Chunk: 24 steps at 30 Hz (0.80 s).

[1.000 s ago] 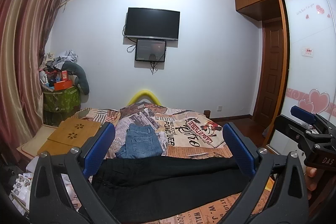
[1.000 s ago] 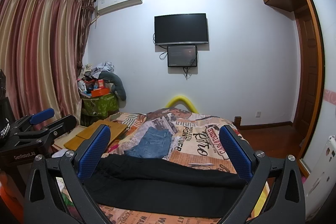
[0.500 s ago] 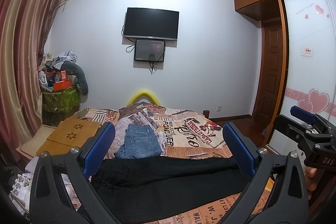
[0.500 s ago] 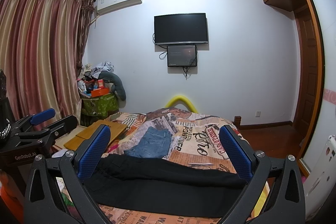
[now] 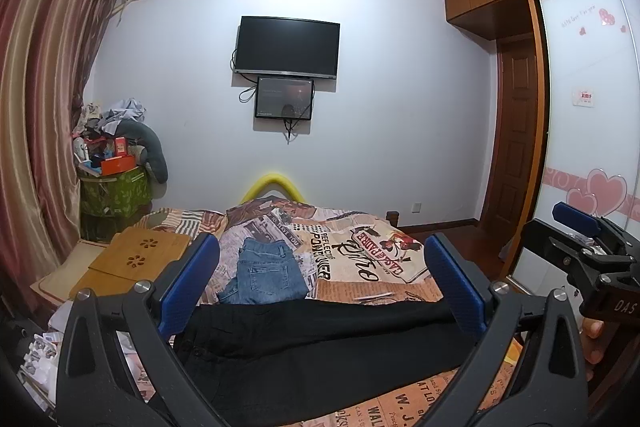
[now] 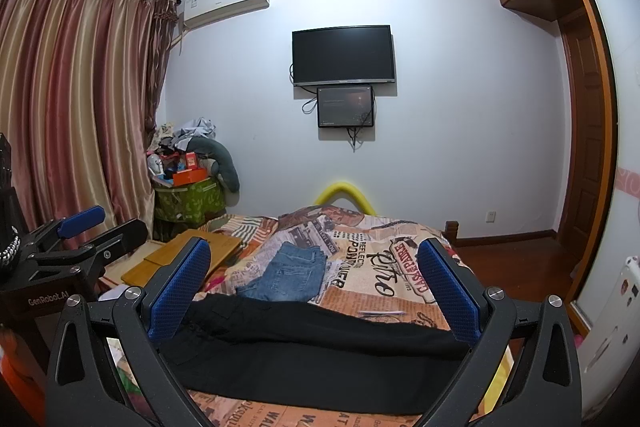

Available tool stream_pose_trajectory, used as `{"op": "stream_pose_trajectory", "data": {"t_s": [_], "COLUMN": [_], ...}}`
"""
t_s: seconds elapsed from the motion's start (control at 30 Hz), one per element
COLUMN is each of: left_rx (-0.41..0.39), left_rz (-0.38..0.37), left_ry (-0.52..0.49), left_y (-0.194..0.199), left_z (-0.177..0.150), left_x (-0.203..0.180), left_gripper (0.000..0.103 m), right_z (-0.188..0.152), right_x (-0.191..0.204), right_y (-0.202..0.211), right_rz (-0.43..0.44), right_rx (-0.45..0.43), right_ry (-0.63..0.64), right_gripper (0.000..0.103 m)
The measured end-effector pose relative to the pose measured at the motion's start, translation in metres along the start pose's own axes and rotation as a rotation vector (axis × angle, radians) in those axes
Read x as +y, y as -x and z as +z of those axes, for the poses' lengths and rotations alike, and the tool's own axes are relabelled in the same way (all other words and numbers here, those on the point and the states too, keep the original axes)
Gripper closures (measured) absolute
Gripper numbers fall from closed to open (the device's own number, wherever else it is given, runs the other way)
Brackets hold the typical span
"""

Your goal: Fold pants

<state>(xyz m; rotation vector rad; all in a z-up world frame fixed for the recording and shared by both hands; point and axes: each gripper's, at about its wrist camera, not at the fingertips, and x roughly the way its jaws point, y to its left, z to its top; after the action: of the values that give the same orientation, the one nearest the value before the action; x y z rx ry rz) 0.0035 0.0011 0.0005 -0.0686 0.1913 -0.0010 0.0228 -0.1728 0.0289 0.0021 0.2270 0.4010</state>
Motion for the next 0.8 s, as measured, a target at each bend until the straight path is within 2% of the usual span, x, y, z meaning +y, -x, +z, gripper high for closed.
{"op": "stream_pose_trajectory", "data": {"t_s": [0.8], "left_rx": [-0.004], "left_rz": [0.001], "left_ry": [0.005], "left_y": [0.0018], "left_z": [0.0015], "left_x": [0.0004], "left_gripper": [0.0], "right_z": [-0.0006], "right_x": [0.0049], "right_y": [-0.0026], "right_rz": [0.007], "right_rx": [0.007], "right_ry": [-0.004], "right_gripper": [0.0]}}
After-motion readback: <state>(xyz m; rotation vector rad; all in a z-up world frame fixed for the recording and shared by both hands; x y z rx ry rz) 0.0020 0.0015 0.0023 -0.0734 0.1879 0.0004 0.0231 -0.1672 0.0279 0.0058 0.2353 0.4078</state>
